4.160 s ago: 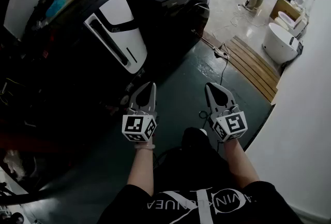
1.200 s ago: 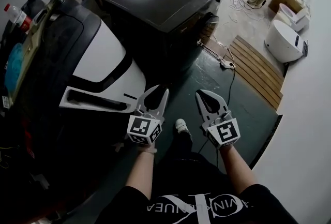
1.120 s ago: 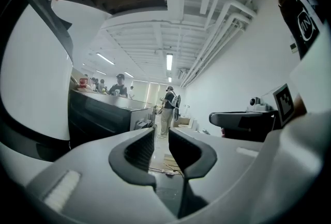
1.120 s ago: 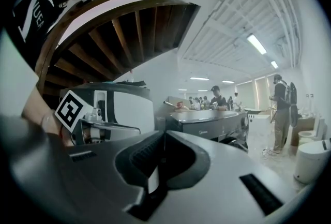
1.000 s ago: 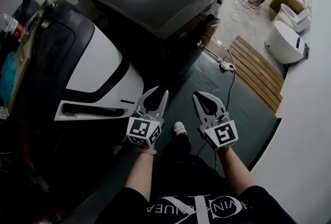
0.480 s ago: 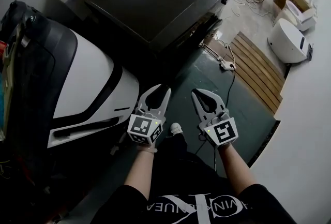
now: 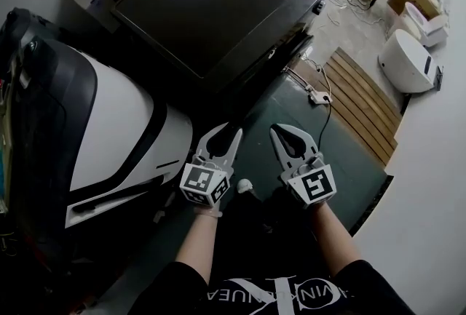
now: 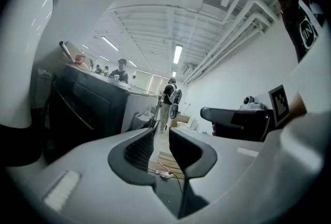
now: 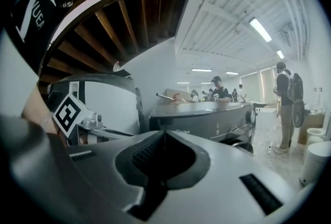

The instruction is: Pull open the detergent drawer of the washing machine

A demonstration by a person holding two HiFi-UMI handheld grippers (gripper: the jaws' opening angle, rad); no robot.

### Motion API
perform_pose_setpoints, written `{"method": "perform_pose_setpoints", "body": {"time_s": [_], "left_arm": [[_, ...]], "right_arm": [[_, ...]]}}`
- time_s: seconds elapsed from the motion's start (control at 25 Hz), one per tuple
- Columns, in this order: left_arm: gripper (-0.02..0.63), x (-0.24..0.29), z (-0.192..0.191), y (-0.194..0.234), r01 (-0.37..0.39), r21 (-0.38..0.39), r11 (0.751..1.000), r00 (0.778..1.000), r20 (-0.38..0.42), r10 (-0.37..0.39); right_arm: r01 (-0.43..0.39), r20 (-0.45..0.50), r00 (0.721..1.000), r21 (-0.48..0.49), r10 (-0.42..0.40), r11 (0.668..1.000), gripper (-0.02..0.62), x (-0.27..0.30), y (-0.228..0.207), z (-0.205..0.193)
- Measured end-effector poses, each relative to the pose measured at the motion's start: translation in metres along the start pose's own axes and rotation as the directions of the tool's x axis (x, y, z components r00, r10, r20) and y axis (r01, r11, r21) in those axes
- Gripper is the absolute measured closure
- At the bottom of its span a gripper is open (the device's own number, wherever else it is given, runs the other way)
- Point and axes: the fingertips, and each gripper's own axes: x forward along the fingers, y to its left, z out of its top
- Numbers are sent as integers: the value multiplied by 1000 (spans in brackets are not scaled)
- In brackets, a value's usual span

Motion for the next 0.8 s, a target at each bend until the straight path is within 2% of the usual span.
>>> {"method": "perform_pose_setpoints", "body": {"time_s": [0.16, 0.32, 0.48, 0.8], "left_arm": [[522, 14, -4, -1, -15, -81, 997, 999, 34, 18], [514, 29, -10, 4, -54, -191, 980, 995, 77, 69], [509, 44, -16, 7, -103, -227, 968, 988, 91, 126], [508, 70, -27, 27, -228, -319, 920, 948, 144, 285]], "right_arm": [[-23, -1, 1000, 6, 23, 1000, 581, 5, -9, -5], [-61, 1, 998, 14, 61, 998, 581, 13, -23, -14], [-133, -10, 991, 35, 134, 990, 581, 22, -33, -22], [-306, -42, 951, 3, 306, 952, 581, 41, -47, -39]]}}
